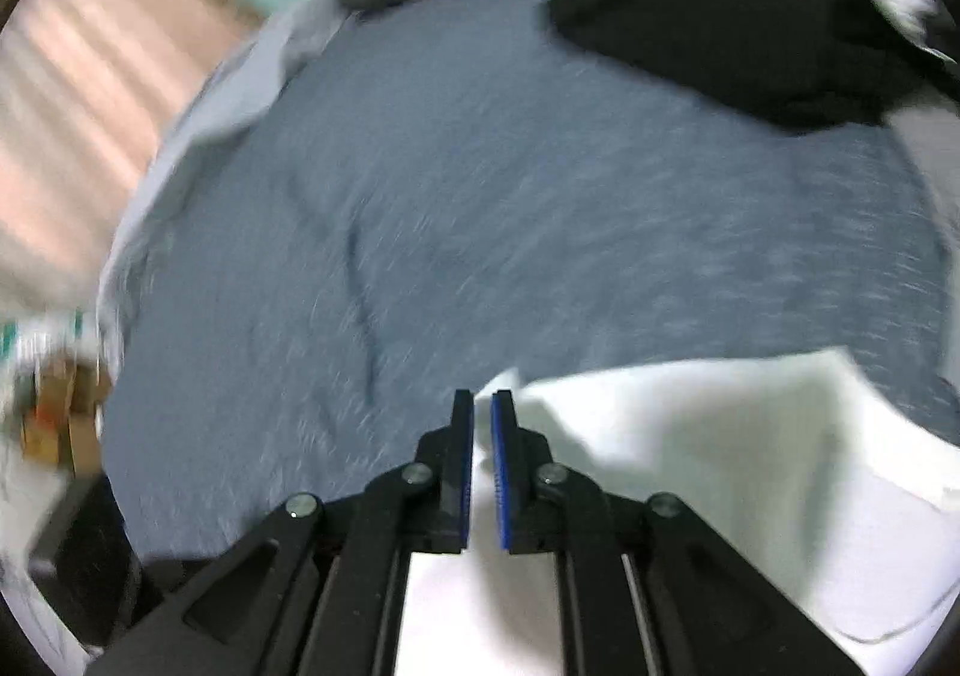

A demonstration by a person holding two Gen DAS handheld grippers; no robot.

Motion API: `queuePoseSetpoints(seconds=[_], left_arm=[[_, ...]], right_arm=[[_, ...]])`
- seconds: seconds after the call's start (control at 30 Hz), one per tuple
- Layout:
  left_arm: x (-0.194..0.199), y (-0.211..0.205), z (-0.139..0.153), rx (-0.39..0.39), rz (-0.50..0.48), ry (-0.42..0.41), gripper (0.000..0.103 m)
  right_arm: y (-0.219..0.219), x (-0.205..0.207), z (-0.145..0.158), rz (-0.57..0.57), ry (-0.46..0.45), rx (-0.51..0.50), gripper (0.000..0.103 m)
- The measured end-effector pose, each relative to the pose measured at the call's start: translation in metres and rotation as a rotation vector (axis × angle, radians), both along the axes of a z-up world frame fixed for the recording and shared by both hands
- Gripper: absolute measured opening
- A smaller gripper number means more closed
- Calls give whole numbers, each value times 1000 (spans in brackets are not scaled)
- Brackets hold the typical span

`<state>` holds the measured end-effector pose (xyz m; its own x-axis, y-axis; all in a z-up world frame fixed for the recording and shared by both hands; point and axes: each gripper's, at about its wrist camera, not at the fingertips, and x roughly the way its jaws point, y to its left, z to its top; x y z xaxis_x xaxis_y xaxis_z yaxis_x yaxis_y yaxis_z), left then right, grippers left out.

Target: Fold clothes

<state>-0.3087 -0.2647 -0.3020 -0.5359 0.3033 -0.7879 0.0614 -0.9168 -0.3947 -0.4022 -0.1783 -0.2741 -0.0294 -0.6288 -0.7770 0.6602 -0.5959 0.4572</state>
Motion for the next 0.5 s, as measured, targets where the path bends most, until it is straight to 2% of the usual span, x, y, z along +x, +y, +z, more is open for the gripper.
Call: queuePoseSetpoints(seconds=[0.1,0.17,0.23,0.27,0.37,0.5], left_arm=[[6,-10,16,15,28,31,20],[13,-19,29,33,49,53,21],[21,-26,38,36,51,64,25],[26,-28,41,31,46,63,30],[38,-22,44,5,14,39,33],[64,-22,34,21,-27,17,33]], right_arm=[[32,-6,22,-45,9,-37,7],[57,3,36,-18,18,-39,9],[97,18,49,5,-4,-33,24],[117,26,53,15,-5,-30,33],[184,51,64,15,13,-8,33],[276,78,69,-27,23,11,34]])
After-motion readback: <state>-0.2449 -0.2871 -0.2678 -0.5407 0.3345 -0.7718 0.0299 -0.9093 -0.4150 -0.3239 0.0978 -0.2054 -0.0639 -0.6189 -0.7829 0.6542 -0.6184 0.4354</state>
